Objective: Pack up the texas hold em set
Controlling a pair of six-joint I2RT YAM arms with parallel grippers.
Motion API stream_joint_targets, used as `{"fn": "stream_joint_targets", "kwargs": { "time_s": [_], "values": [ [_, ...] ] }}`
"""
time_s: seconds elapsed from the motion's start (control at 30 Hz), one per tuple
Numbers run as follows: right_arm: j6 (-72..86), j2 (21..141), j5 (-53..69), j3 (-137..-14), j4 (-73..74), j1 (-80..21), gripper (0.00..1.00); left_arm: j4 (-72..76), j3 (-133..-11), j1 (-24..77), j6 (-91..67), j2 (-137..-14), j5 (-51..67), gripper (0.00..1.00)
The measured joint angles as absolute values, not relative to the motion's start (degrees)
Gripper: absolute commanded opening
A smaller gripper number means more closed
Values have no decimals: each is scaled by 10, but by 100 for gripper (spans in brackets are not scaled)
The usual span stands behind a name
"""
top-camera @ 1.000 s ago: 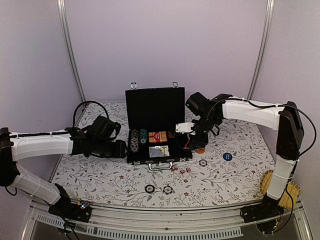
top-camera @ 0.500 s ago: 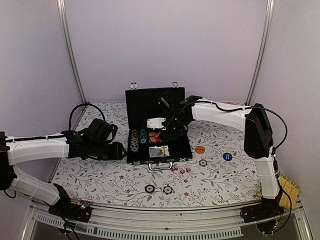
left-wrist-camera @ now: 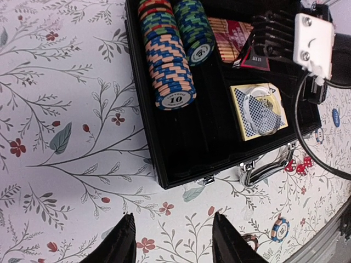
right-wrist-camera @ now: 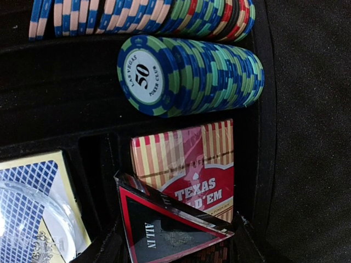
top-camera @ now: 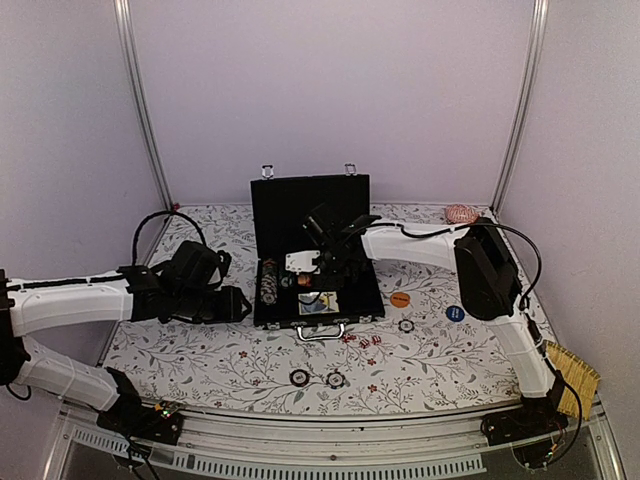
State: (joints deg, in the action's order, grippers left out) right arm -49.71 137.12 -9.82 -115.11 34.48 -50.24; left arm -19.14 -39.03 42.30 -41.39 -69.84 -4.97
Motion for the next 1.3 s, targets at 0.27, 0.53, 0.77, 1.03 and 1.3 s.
{"fn": "stream_joint_targets", "kwargs": {
  "time_s": [0.27, 0.53, 0.77, 1.03, 1.3],
  "values": [
    [-514, 1375, -113, -1152, 323, -504, 57, -191, -386, 423, -417, -697, -49, 48],
    [-535, 1383, -128, -1156, 299, -507, 73, -191, -385, 423, -418, -696, -49, 48],
    [-545, 1388, -136, -1156, 289, -509, 74, -190, -385, 423, -419, -693, -47, 48],
    [-547, 1354, -131, -1101, 265, -508, 76, -191, -385, 423, -419, -688, -47, 51],
    [-510, 1233, -109, -1020, 265, -505, 77, -197, -416, 423, -404, -694, -52, 51]
  ]
}}
